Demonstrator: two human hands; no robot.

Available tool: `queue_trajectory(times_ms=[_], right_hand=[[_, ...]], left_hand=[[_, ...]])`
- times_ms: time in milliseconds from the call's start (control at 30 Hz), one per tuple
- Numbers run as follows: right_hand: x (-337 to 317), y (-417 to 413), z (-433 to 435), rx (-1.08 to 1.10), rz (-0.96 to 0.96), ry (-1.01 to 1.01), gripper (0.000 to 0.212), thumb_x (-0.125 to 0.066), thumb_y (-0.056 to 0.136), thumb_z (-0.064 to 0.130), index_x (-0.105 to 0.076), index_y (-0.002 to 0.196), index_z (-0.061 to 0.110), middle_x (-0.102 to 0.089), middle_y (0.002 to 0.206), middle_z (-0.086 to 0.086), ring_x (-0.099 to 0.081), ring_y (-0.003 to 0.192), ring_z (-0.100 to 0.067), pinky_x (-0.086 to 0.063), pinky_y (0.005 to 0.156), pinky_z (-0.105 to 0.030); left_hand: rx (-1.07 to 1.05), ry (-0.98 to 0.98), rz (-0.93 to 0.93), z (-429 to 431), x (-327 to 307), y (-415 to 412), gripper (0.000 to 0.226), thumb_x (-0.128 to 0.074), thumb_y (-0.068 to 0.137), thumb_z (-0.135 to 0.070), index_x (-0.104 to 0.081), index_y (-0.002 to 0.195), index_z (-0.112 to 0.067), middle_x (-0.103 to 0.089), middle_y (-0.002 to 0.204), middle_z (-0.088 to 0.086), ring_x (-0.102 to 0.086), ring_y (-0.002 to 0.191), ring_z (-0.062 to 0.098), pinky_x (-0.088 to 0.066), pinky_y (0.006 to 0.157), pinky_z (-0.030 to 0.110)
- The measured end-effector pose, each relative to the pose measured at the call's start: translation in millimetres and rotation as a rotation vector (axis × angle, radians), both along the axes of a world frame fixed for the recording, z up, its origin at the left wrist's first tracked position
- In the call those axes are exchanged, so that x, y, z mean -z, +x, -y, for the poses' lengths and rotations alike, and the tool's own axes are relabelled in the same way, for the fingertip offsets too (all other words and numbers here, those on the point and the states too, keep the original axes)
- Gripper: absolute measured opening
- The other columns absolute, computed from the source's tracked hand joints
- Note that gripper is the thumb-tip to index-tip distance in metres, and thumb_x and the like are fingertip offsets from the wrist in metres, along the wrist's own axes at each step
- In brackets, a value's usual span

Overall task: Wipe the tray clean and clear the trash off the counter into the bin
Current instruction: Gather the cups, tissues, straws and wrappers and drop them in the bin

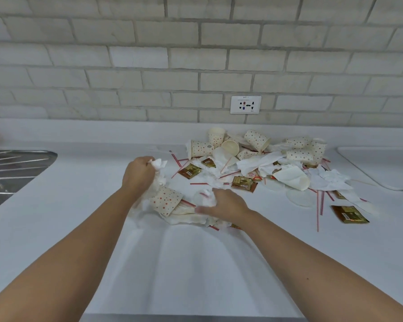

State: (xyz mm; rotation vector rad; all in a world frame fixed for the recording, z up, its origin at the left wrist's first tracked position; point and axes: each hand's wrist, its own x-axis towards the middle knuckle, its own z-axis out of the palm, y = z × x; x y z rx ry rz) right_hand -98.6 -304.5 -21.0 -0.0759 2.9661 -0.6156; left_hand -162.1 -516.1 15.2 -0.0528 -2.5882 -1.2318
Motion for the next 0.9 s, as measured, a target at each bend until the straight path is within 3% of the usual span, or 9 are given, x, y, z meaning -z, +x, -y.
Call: queue_trajectory(times_ms=[100,233,333,467,567,733,833,900], right_hand=[[13,4,13,-0.071,0.032,0.24,0.048,-0.057,0.086,0.05,-0.053,0.116,0.013,-0.063,0.11,-0.004,-0.06,0.104,-0.025,-0.04,0.072,-0.029],[16,7,17,-0.082,0.004,0.318,0.028,-0.043,0.095,0.025,-0.055,0.115,0.009,-0.061,0.115,-0.01,-0.059,0.105,-0.028,-0.039,0.075,-0.029],[6,9,10,-0.094,-0.008,0.365,0.028,-0.043,0.095,0.025,-0.055,0.114,0.009,-0.061,0.115,-0.01,-0.059,0.105,-0.029,-0.039,0.075,-0.029],[-19,14,-10,-0.075,-0.018,0.34,0.025,-0.048,0.089,0.027,-0.056,0.105,0.009,-0.058,0.095,-0.006,-0.056,0.092,-0.027,-0.037,0.069,-0.028],[-40,18,-27,-0.025,-0.027,0.303,0.017,-0.05,0.087,0.03,-0.047,0.088,0.013,-0.041,0.072,0.005,-0.048,0.08,-0.021,-0.035,0.061,-0.028],[-67,30,-62,0.093,-0.118,0.192,0.034,-0.052,0.087,0.03,-0.033,0.062,0.018,-0.039,0.067,0.004,-0.045,0.072,-0.02,-0.026,0.05,-0.026],[-76,45,-86,0.157,-0.165,0.136,0.035,-0.053,0.086,0.029,-0.032,0.06,0.017,-0.039,0.065,0.003,-0.041,0.063,-0.017,-0.024,0.049,-0.027],[-82,59,-104,0.197,-0.181,0.117,0.035,-0.054,0.086,0.028,-0.033,0.06,0.017,-0.039,0.064,0.003,-0.038,0.059,-0.014,-0.023,0.049,-0.027]], left_hand=[[0.0,0.012,0.017,-1,8,7,0.032,-0.037,0.079,0.003,-0.03,0.054,-0.015,-0.033,0.053,0.003,-0.029,0.055,0.021,-0.019,0.056,0.028],[0.006,0.056,0.021,-1,13,17,0.035,-0.035,0.079,0.005,-0.027,0.053,-0.017,-0.03,0.052,0.002,-0.026,0.054,0.02,-0.018,0.056,0.029],[0.023,0.095,0.034,-2,15,23,0.034,-0.033,0.078,0.005,-0.026,0.053,-0.017,-0.029,0.053,0.002,-0.025,0.052,0.019,-0.017,0.056,0.029],[0.042,0.111,0.055,-9,19,28,0.033,-0.035,0.082,0.002,-0.032,0.054,-0.015,-0.036,0.057,0.004,-0.03,0.057,0.02,-0.021,0.057,0.028],[0.056,0.116,0.075,-19,21,30,0.027,-0.035,0.084,0.001,-0.045,0.06,-0.007,-0.042,0.06,0.009,-0.036,0.059,0.021,-0.025,0.06,0.03],[0.103,0.165,0.065,-57,12,36,0.037,-0.035,0.085,0.002,-0.036,0.053,-0.017,-0.036,0.054,0.002,-0.029,0.053,0.017,-0.019,0.054,0.027],[0.144,0.202,0.061,-88,2,44,0.038,-0.038,0.086,-0.001,-0.048,0.058,-0.025,-0.049,0.064,0.002,-0.04,0.062,0.02,-0.028,0.056,0.027],[0.183,0.226,0.065,-115,-5,54,0.035,-0.037,0.088,-0.001,-0.061,0.077,-0.023,-0.055,0.077,0.002,-0.045,0.071,0.02,-0.035,0.06,0.027]])
